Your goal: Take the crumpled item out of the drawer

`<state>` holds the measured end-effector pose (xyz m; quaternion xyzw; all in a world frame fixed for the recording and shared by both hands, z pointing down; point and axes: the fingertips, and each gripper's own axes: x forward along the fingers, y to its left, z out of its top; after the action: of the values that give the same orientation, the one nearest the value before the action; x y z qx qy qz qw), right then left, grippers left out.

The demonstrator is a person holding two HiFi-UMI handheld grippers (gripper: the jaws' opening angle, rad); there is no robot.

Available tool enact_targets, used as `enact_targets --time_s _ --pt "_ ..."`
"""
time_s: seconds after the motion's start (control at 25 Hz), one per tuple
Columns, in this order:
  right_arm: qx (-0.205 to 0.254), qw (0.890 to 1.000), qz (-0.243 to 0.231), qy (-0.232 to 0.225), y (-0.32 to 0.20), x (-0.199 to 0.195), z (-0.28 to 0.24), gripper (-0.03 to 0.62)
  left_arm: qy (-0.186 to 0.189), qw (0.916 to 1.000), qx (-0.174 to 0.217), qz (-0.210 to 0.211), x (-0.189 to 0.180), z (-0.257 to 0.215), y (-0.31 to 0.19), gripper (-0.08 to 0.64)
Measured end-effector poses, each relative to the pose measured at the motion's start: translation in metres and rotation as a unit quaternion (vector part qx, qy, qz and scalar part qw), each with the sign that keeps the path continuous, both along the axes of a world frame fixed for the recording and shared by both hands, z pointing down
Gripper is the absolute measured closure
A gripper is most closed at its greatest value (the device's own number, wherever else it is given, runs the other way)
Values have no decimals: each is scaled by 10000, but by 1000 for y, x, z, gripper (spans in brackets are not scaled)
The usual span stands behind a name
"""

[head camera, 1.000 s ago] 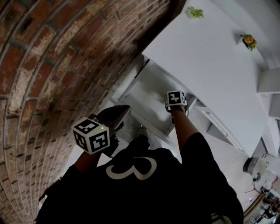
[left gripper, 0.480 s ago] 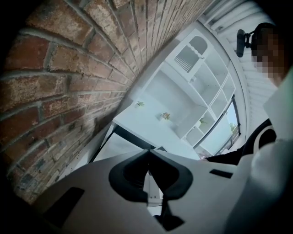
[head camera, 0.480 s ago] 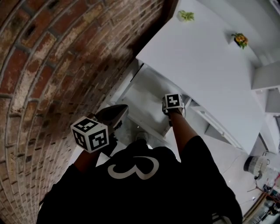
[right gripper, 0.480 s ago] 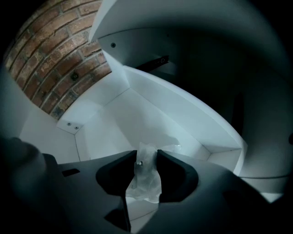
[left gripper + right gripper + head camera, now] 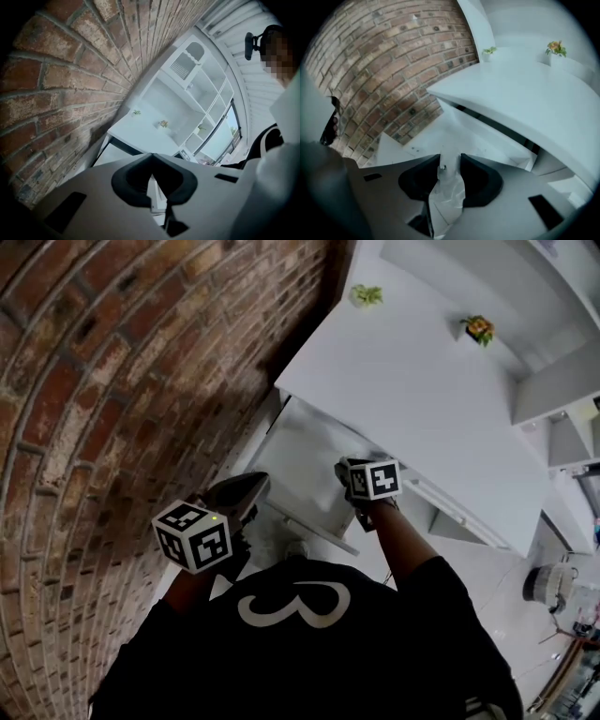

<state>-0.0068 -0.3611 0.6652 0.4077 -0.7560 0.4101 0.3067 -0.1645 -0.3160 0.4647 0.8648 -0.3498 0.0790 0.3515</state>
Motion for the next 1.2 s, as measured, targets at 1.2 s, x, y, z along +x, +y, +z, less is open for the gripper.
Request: enact_targets --time_s 1.2 --pt "3383 9105 -718 -2267 78 -13 -324 454 453 9887 1368 414 38 -130 37 557"
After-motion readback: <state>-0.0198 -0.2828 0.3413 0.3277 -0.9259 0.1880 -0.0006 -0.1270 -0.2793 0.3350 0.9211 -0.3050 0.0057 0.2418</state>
